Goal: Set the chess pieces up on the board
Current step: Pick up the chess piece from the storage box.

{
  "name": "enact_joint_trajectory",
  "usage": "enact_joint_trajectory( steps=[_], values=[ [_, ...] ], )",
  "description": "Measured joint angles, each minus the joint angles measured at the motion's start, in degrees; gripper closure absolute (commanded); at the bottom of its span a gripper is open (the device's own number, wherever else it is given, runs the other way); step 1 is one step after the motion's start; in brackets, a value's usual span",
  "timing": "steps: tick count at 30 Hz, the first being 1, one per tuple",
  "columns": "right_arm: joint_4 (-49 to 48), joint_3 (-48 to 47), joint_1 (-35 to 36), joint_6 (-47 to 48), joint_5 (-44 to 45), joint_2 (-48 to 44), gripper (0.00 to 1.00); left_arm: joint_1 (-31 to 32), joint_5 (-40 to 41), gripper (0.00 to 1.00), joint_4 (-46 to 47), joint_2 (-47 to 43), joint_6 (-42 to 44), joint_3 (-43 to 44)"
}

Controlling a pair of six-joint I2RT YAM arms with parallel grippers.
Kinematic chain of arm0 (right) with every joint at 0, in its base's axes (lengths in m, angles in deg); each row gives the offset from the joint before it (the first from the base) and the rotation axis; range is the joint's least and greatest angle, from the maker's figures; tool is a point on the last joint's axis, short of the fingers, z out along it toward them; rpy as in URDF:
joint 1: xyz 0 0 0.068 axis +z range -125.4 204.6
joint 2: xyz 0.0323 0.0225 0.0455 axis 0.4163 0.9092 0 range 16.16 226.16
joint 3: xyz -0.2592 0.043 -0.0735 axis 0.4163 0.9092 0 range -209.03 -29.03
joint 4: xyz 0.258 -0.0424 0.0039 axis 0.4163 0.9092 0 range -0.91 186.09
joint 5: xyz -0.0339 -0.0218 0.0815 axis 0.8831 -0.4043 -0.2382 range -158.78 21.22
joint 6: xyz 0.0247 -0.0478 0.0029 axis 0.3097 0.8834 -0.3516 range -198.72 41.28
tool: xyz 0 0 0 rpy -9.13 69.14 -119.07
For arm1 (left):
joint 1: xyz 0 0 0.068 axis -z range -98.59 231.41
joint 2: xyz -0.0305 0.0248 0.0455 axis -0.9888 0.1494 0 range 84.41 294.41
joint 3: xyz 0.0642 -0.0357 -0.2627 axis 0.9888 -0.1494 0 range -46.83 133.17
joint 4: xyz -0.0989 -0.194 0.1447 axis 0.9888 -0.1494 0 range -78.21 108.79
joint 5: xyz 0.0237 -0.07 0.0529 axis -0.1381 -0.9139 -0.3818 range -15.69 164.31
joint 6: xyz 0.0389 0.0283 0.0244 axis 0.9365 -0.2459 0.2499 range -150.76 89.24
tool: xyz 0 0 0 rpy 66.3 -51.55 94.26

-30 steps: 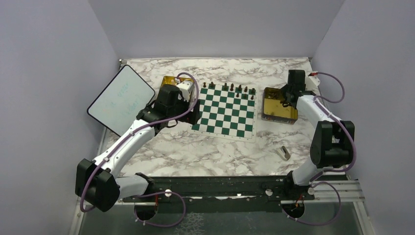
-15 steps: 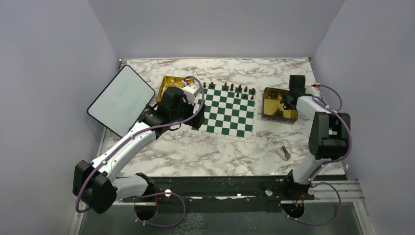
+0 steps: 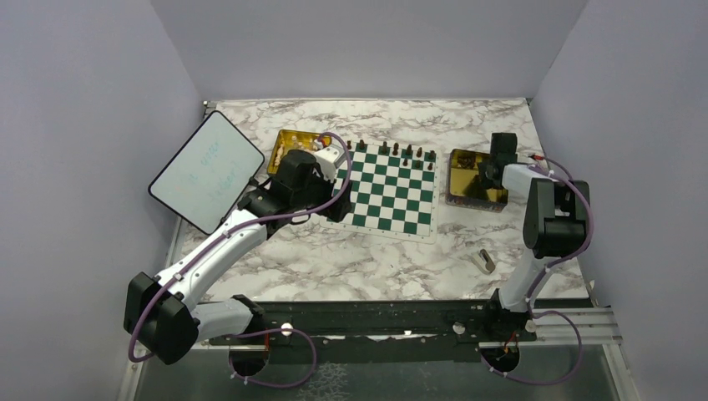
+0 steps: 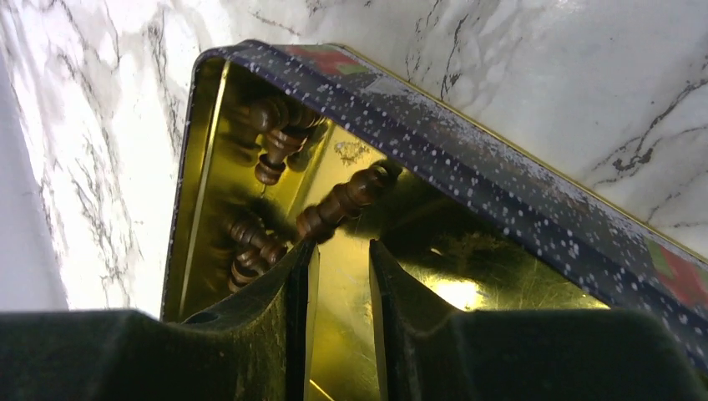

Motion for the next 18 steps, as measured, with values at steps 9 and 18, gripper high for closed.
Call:
enact_joint_trajectory(
  steps=[9,18],
  values=[
    [-0.85,-2.27,-0.63,-2.01,-0.74,2.64,0.66,0.0,-0.04,0.15,0.15,0.0,0.15,0.0],
    [0.09,-3.96,-1.05,-2.19,-0.92,2.73,0.63,0.0,-0.04,0.15,0.15,0.0,0.17,0.0]
  ],
)
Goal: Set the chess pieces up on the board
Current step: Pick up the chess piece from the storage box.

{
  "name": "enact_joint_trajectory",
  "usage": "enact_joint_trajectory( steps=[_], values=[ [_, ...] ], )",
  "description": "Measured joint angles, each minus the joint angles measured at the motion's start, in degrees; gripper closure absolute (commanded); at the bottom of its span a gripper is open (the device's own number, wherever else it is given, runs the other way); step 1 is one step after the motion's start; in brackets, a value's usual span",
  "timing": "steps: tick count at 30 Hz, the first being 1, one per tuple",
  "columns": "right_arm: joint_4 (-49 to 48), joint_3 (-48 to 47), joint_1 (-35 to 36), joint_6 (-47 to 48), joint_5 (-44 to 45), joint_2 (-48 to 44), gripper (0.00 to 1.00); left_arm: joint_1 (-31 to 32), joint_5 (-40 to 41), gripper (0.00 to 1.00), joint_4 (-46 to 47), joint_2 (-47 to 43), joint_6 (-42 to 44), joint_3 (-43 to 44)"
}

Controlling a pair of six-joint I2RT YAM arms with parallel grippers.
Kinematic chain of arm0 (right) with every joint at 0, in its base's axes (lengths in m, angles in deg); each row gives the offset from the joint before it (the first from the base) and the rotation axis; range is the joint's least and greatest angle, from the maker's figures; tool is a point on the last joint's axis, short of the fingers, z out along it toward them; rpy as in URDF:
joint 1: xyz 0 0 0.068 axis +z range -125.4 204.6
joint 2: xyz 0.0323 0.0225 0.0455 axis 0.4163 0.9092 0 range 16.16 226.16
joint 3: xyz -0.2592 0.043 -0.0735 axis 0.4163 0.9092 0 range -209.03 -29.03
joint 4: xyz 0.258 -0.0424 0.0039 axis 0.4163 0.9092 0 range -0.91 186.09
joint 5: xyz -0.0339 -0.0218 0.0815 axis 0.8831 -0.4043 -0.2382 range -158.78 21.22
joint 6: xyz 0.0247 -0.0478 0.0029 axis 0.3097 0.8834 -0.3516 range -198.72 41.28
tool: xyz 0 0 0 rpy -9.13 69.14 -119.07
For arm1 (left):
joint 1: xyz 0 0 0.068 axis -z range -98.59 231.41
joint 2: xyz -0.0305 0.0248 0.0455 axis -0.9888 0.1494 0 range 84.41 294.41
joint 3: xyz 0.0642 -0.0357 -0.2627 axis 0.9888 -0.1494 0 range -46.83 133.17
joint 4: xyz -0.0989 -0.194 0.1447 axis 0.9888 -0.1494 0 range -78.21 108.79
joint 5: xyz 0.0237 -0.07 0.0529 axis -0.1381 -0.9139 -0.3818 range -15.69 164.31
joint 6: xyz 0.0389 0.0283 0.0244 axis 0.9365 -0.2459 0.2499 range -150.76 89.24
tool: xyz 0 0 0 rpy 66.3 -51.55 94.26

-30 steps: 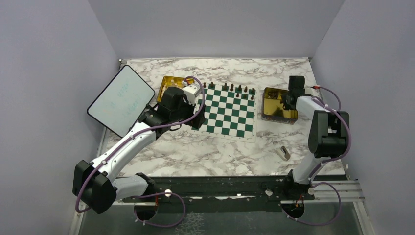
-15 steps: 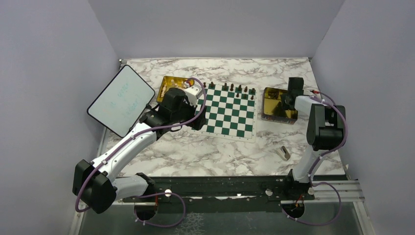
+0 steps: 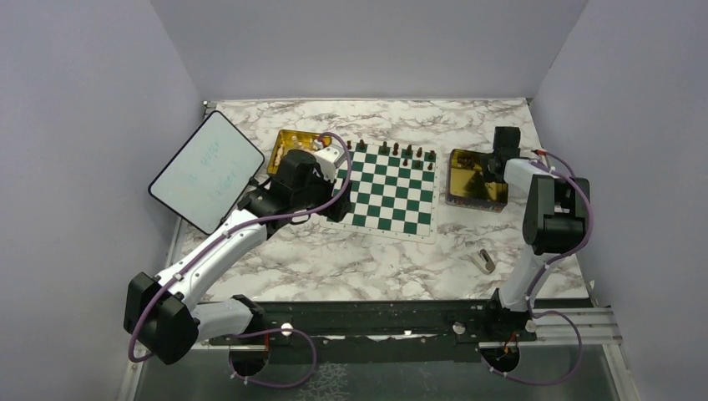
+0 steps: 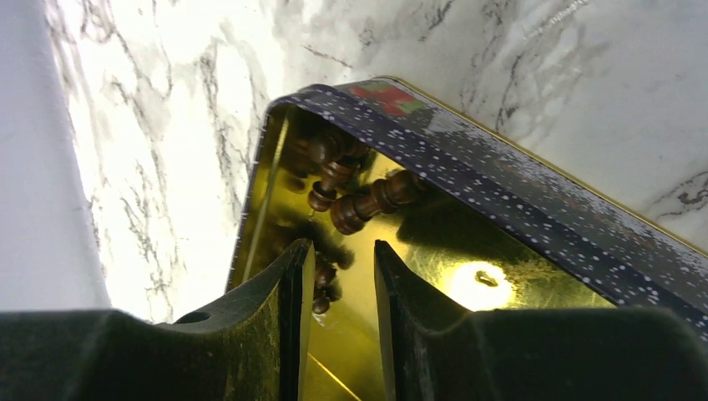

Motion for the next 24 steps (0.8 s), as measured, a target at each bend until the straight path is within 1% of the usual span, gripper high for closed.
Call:
enact_joint_trajectory(
  steps=[6,19,24],
  values=[
    [0.57,-1.2,-0.13,-0.63,0.13,-0.02,0.63,0.0,0.0,0.15,0.02,0.07,-0.02,0.0],
    [5.92,-3.56,-1.31,-4.13,1.95,0.02,0.61,0.0,-0.04,0.15,0.02,0.07,0.02,-0.07],
    [7.48,-5.57,-1.51,-5.11,1.99,1.9,0.62,0.0,-0.07,0.15,0.02,0.07,0.07,-0.07]
  ],
)
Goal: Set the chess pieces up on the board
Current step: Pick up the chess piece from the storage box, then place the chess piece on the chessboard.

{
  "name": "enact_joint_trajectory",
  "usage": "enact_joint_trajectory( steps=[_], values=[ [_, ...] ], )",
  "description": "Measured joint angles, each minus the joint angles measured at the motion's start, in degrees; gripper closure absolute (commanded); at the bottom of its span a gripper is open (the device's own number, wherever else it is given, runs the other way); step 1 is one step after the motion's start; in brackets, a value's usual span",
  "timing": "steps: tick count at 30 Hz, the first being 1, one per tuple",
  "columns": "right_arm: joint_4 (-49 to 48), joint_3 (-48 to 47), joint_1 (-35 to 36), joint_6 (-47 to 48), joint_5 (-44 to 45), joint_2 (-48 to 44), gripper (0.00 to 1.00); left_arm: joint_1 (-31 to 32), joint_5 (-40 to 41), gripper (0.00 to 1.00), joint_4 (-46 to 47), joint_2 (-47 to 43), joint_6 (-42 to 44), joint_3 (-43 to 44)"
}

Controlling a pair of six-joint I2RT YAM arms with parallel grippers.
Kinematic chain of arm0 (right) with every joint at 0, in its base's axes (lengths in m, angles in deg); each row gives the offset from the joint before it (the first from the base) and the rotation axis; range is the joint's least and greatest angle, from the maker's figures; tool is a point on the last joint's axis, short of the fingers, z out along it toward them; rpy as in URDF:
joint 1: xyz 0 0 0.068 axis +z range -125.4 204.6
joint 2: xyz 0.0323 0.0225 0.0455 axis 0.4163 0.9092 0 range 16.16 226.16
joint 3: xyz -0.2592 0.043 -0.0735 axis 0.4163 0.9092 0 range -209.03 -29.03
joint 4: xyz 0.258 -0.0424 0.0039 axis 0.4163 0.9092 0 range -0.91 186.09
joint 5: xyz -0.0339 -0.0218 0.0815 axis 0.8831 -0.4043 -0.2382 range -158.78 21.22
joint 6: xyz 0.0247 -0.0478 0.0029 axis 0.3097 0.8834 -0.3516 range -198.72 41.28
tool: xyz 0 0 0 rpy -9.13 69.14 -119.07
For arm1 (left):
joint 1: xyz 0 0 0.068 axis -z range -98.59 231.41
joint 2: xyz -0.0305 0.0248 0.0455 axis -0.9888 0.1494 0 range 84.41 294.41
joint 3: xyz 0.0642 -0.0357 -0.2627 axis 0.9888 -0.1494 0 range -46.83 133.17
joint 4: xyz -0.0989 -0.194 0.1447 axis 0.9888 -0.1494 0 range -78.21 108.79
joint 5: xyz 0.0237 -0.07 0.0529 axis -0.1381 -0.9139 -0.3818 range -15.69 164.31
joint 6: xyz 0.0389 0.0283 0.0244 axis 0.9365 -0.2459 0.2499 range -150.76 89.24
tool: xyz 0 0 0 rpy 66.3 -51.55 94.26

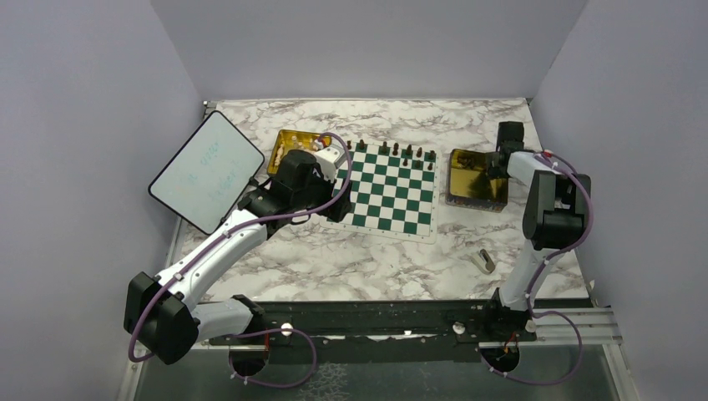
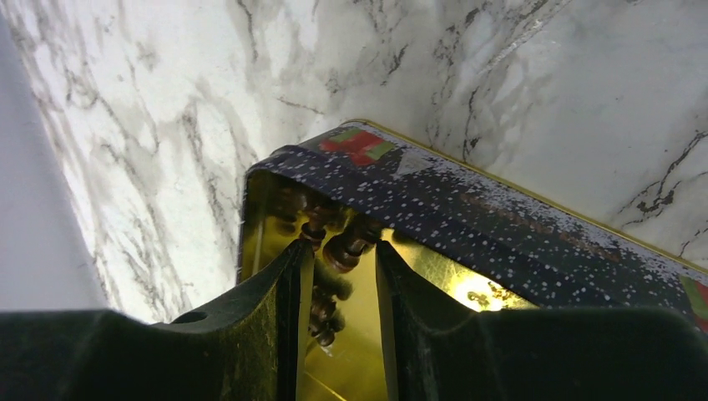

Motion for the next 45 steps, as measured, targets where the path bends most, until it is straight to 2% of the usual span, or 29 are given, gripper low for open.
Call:
enact_joint_trajectory(
  steps=[6,15,21,24,30,38,41,45],
  values=[
    [2.12,-0.55,-0.11,-1.18,-0.02,1.42,0.63,0.0,-0.13,0.15,0.0,0.0,0.17,0.0],
    [2.73,-0.52,-0.11,-0.11,-0.15,1.42,0.78,0.0,-0.11,0.15,0.0,0.0,0.37,0.0],
    [0.83,1.75,-0.11,5.03,-1.27,-0.31,0.81,0.0,-0.11,0.16,0.0,0.0,0.48,0.0],
    [-0.57,3.8,-0.11,9.86,-2.27,-2.69,0.86,0.0,-0.11,0.18,0.02,0.02,0.42,-0.04],
    [-5.22,4.96,-0.11,23.15,-6.84,-8.09,0.86,0.0,-0.15,0.19,0.96,0.81,-0.37,-0.37],
    [-14.97,10.21,0.66,41.48,-19.61,-17.64,0.87,-0.02,-2.14,0.26,2.6,4.17,-3.58,-0.39],
    [-18.91,13.29,2.75,48.46,-24.41,-20.81,0.86,-0.13,-4.02,0.33,3.02,6.16,-6.12,0.46],
    [-22.93,16.96,7.96,56.7,-31.65,-24.65,0.85,-0.85,-7.34,0.35,5.07,7.58,-11.41,2.08]
  ],
)
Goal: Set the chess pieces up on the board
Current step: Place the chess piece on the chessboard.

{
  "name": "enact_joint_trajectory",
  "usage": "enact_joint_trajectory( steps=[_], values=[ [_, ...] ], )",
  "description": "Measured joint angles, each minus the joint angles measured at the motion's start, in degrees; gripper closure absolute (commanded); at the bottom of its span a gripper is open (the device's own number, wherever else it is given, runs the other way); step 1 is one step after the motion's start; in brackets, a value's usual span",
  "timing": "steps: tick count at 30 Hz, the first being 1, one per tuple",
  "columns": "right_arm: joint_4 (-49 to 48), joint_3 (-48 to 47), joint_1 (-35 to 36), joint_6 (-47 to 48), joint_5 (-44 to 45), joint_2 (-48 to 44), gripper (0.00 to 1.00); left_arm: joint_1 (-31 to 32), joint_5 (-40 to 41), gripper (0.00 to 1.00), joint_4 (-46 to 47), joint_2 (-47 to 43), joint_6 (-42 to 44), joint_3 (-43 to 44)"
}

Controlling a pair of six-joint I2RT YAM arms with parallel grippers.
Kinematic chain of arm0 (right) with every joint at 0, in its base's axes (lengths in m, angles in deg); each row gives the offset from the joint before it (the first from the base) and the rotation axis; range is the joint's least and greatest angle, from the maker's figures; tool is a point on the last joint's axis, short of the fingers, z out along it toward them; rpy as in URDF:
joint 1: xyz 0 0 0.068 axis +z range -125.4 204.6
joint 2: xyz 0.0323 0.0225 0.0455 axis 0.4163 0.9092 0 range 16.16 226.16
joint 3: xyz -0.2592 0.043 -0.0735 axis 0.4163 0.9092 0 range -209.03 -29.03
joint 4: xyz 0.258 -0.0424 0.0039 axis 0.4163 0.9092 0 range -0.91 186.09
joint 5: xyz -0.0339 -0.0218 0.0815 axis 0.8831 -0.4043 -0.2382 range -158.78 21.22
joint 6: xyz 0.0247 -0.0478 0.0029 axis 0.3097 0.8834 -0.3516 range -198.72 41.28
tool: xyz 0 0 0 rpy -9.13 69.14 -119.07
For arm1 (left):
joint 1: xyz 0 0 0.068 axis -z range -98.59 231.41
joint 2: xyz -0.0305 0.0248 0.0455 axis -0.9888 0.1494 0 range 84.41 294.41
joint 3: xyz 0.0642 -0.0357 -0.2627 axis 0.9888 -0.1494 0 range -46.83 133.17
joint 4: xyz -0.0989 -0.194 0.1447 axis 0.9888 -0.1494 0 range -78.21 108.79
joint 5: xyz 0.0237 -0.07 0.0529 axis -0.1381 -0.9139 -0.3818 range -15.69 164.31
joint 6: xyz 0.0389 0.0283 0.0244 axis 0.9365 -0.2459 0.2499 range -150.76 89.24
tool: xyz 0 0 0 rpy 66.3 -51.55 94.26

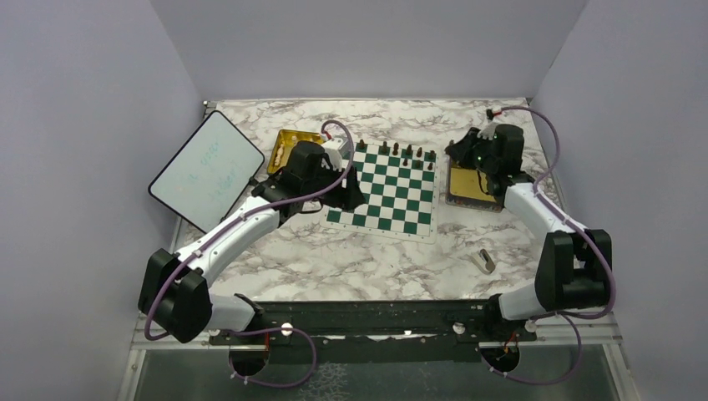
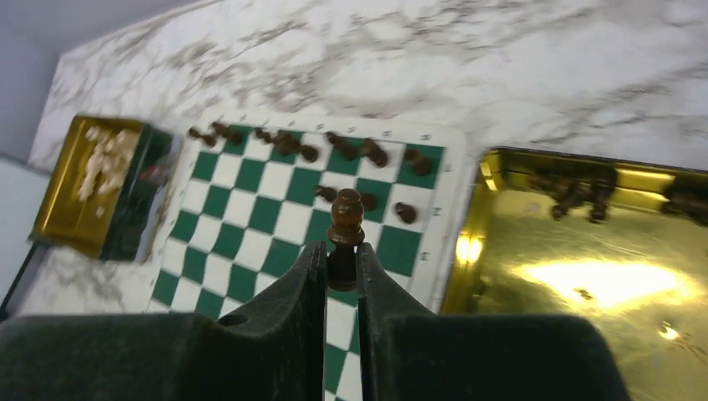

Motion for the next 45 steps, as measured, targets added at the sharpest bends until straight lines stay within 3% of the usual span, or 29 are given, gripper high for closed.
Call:
enact_joint_trajectory(
  steps=[8,18,30,34,45],
  values=[
    [-11.61,8.7,10.19,9.42,-13.33,-6.67,0.85,-1.07,-4.87,0.36,3.91,2.97,-7.85,7.02],
    [-22.49,16.22,19.15,14.86,-20.46,-9.68,0.85,-1.09,-8.26,0.37,2.71,7.43,-6.91,17.75],
    [-25.51,16.65,22.51,15.76,-23.45,-11.47,0.85,-1.14,-14.34,0.42,-3.26,14.14,-3.65,25.29],
    [-25.53,16.65,22.82,15.8,-23.45,-12.41,0.85,-1.18,-16.35,0.48,-4.15,15.06,-3.37,25.55],
    [-25.03,16.65,23.41,15.89,-23.02,-13.66,0.85,-1.44,-21.31,0.5,-4.92,19.91,-3.78,26.45]
  ],
)
